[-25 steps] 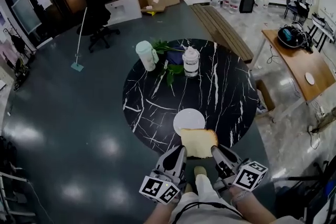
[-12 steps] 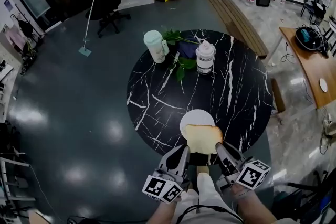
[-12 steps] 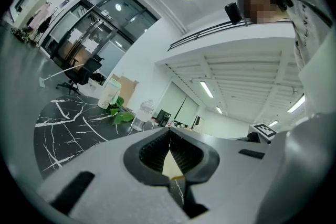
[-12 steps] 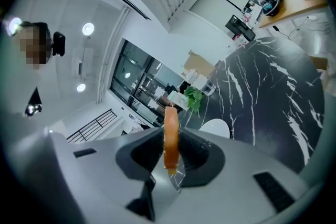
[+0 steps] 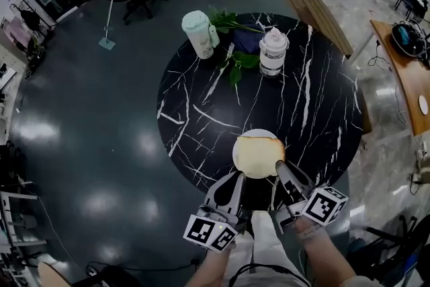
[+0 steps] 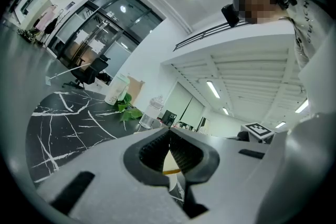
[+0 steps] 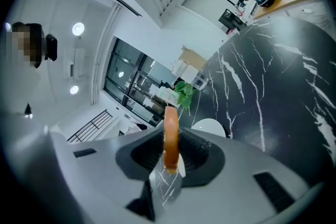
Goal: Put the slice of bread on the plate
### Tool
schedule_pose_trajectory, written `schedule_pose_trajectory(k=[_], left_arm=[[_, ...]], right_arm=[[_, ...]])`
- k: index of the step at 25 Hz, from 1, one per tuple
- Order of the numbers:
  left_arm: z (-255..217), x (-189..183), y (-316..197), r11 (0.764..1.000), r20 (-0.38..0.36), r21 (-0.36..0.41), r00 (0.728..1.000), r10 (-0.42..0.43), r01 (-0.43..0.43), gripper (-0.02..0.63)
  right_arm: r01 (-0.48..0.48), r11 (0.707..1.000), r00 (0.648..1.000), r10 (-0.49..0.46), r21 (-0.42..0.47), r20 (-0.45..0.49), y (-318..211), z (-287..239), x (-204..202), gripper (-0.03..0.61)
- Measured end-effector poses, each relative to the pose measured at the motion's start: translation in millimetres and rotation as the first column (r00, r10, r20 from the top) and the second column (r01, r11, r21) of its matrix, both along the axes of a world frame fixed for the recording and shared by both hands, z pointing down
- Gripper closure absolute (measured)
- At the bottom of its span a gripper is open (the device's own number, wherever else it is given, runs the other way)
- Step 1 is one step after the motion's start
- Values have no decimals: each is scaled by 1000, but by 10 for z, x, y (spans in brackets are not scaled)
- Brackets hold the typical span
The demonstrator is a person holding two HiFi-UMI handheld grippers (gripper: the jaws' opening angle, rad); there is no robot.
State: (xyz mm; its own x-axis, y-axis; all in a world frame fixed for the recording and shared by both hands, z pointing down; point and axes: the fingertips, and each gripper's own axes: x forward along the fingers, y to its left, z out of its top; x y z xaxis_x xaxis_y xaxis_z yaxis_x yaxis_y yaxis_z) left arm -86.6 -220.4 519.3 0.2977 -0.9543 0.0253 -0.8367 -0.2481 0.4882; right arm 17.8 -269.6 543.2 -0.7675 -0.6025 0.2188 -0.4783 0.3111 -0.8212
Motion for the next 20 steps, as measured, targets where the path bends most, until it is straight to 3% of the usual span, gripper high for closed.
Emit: schedule_pose_trajectory(k=[10,13,16,20], left_arm=[[110,-7,10,1000,-22,-18,1000,-3,2,606],[131,5,33,1000,-29,-25,1000,-4,3,606],[141,28,38,1000,-35,-23,999,8,-9,606],[139,45,47,1000,-36,-21,999,20,-21,606]], right_arm=[[-42,985,995,56,-170,78,-190,401,-21,500],[-43,987,999,38,-156,-36,-196,514,44,499],[-14,997,985,0,-80,-172,-235,545,54,499],[43,999,923,-32,21,-384,-263,582,55,491]])
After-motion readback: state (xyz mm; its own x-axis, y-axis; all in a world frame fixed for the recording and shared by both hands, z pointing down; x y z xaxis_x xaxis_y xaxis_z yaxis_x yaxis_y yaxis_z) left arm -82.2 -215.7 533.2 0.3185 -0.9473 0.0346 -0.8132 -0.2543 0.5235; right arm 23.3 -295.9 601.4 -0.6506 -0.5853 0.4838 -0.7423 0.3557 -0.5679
